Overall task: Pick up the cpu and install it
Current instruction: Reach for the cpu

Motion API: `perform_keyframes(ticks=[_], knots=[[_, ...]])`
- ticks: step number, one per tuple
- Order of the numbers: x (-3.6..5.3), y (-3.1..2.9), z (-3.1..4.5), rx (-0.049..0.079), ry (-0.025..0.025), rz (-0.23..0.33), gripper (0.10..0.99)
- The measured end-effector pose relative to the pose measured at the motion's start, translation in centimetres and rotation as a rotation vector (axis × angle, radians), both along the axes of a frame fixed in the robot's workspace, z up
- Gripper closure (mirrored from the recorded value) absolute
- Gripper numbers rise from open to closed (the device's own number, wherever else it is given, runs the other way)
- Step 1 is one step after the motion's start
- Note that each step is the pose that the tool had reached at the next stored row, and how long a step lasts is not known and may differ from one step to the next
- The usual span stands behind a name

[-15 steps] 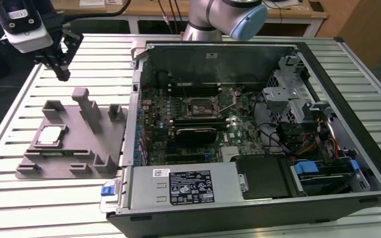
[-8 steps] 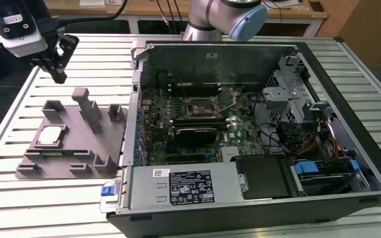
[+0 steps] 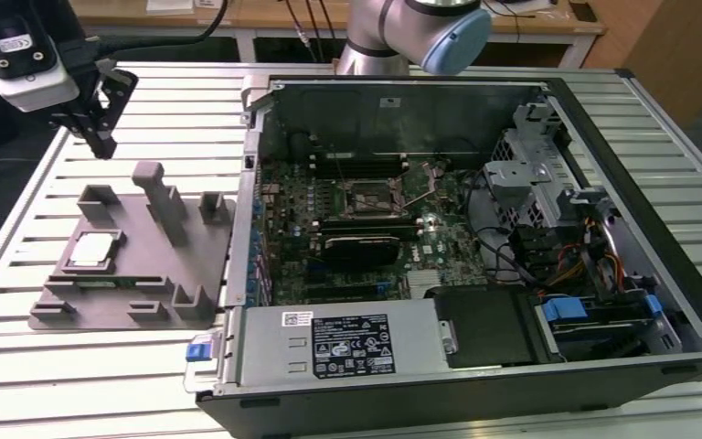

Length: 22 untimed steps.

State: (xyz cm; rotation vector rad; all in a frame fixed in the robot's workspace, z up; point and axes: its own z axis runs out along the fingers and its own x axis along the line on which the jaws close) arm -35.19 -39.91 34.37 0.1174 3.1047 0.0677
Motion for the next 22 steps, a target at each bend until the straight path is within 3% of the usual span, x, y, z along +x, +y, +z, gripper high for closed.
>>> perform_keyframes(ticks=[22], knots=[[-2.39, -0.13, -2.22, 0.000, 0.0000, 0.000, 0.980]])
